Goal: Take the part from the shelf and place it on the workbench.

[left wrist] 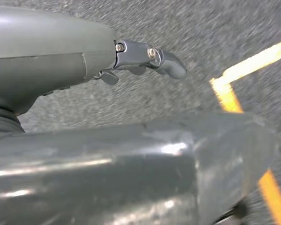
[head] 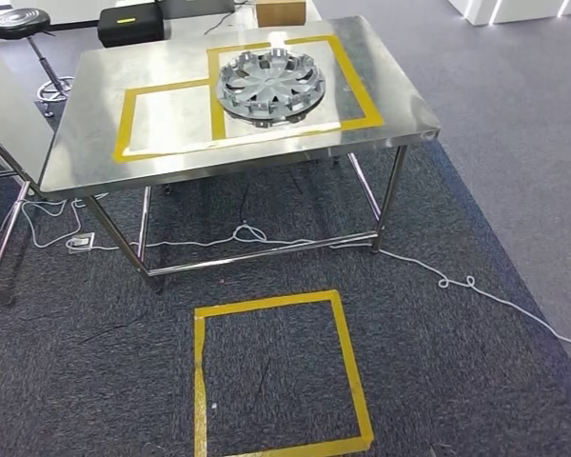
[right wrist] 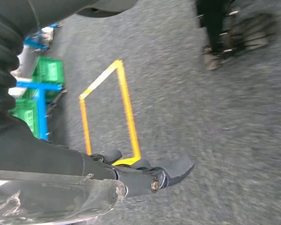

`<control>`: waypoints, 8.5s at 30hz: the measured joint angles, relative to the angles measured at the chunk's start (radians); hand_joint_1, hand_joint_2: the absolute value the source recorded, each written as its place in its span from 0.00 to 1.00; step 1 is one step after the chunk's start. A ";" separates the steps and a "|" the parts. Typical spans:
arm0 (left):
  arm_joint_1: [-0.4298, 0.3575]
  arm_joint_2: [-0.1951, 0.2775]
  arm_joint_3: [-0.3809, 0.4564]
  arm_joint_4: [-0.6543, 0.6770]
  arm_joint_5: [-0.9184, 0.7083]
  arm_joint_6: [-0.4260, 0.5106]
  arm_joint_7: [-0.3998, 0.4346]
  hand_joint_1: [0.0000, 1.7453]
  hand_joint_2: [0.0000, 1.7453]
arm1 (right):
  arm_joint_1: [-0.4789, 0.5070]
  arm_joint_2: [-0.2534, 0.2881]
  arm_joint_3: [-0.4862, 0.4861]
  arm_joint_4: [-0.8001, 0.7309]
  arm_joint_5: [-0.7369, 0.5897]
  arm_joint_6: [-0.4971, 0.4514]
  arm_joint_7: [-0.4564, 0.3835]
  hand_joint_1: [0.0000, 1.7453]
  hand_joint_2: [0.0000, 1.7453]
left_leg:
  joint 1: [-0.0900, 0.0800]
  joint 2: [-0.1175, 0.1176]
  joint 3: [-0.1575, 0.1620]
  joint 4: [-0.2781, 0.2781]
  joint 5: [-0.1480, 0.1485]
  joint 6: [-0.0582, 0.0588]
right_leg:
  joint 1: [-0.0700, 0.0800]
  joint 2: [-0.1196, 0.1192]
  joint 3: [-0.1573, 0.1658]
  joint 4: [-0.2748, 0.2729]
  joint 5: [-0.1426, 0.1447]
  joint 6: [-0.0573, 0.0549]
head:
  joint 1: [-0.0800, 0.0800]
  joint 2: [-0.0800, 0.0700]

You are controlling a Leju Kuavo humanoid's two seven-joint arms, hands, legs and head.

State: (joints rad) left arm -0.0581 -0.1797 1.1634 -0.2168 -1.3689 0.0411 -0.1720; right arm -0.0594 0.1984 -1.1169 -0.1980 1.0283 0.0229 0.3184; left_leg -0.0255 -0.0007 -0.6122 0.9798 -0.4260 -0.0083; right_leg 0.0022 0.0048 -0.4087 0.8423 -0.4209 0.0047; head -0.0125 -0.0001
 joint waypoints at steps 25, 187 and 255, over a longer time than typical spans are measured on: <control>-0.006 0.002 -0.042 0.004 -0.003 0.002 -0.007 0.00 0.00 | 0.003 -0.012 0.041 0.000 0.026 0.026 -0.020 0.00 0.00 | -0.006 0.004 0.076 -0.155 0.141 0.019 | -0.008 0.010 0.061 0.010 -0.050 0.055 | 0.007 0.000; 0.006 0.000 -0.067 0.013 -0.012 -0.021 0.010 0.00 0.00 | 0.013 -0.024 0.073 0.009 0.118 0.022 -0.050 0.00 0.00 | 0.029 0.012 -0.037 0.233 -0.129 -0.034 | -0.011 0.018 -0.122 0.071 0.038 0.016 | 0.017 0.000; 0.004 0.004 -0.068 0.018 -0.013 -0.007 0.010 0.00 0.00 | 0.013 -0.024 0.072 0.011 0.105 0.042 -0.055 0.00 0.00 | 0.055 -0.074 0.097 -0.041 -0.011 -0.037 | -0.003 0.120 -0.156 0.114 0.030 0.028 | 0.022 0.000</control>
State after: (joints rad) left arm -0.0542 -0.1761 1.0957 -0.1987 -1.3816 0.0340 -0.1617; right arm -0.0463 0.1747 -1.0446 -0.1865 1.1333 0.0648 0.2639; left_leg 0.0295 -0.0744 -0.5149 0.9387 -0.4369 -0.0457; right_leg -0.0008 0.1250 -0.5649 0.9562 -0.3913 0.0322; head 0.0096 -0.0002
